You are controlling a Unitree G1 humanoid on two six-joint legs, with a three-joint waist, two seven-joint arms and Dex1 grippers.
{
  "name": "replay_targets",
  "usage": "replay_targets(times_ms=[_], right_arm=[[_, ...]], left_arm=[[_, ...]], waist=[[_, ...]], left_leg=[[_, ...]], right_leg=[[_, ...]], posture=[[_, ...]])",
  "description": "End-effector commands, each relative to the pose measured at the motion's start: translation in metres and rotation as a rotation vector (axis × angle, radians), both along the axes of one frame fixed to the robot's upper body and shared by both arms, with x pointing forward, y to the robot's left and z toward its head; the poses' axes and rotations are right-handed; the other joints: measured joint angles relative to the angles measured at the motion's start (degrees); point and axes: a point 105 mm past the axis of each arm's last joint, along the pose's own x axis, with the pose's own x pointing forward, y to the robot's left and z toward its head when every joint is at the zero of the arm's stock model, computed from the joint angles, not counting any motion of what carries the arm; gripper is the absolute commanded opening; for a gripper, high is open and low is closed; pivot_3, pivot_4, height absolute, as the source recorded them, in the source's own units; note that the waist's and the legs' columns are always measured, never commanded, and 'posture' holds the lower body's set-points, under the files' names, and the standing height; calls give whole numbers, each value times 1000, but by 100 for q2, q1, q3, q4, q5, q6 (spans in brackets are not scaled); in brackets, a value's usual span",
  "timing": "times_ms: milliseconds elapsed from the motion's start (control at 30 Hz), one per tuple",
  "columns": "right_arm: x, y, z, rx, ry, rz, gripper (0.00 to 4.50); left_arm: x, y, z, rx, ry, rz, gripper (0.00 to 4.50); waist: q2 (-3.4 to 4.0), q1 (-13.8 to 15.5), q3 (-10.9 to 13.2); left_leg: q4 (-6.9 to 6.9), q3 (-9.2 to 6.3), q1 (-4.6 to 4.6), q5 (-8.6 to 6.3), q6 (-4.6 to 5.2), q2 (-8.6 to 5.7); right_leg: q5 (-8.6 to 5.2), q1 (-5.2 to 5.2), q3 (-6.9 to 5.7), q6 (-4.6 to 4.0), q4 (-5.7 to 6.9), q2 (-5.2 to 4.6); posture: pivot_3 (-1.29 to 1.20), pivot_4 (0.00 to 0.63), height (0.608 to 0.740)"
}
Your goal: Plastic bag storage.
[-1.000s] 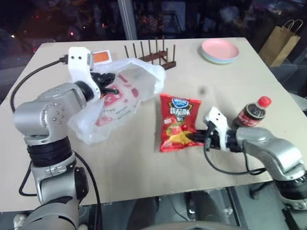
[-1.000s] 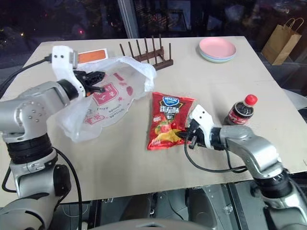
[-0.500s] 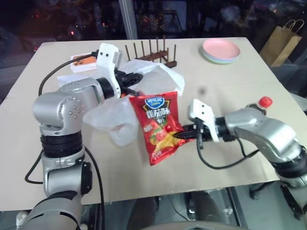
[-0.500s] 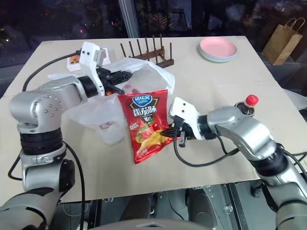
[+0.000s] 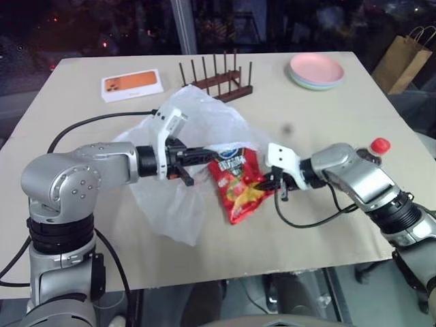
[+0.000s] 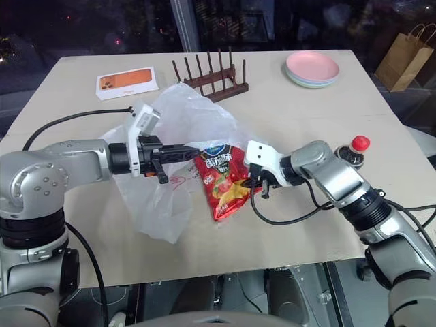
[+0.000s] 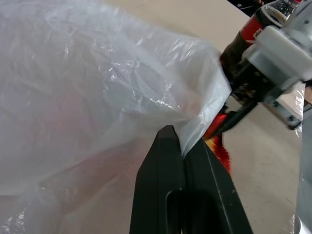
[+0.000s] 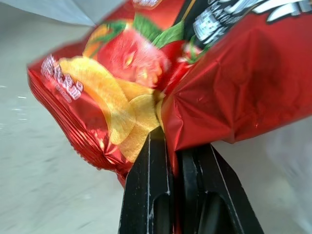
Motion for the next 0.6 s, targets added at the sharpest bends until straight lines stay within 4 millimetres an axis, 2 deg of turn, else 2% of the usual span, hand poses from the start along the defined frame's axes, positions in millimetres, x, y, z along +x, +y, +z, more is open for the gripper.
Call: replay_targets(times_ms=[33,333,433,500,533,600], right_arm=[[12,17,29,99,-52,-77,43],[14,73,34,229,46,-234,43],[18,100,40,284,66,-288,43],[9,125,35,310,98,-225,43],[0,135,28,310,121,-175,375],[-8,141,20,304,133,-128,977]], left_arm=[[-3,-11,14,-64,-10,-43,0],[2,-22,20,-153,34,-6,0],[10,-22,18,-167,34,61,0],[15,-19,16,-188,41,117,0],[16,-17,15,-204,42,138,0],[18,-16,17,-243,44,161,0]], waist=[[0,-13,0],[2,-14,0],[2,-23,0],[2,-20,-1],[3,-21,-1],[3,-8,-1]], left_leg=[[1,-1,1,0,0,0],[3,-11,6,1,-3,-1],[2,-12,9,2,-4,-2],[1,-11,10,14,-25,-2],[1,-9,10,17,-30,-2],[-2,-3,10,16,-28,-4]], right_leg=[[0,0,0,0,3,1],[0,-3,11,-2,14,0],[1,-4,13,-2,17,0],[1,-6,11,-3,20,2],[1,-6,10,-3,20,3],[1,-5,9,-3,18,2]], posture=[[0,150,740],[0,150,740],[0,150,740],[0,150,740],[0,150,740],[0,150,740]])
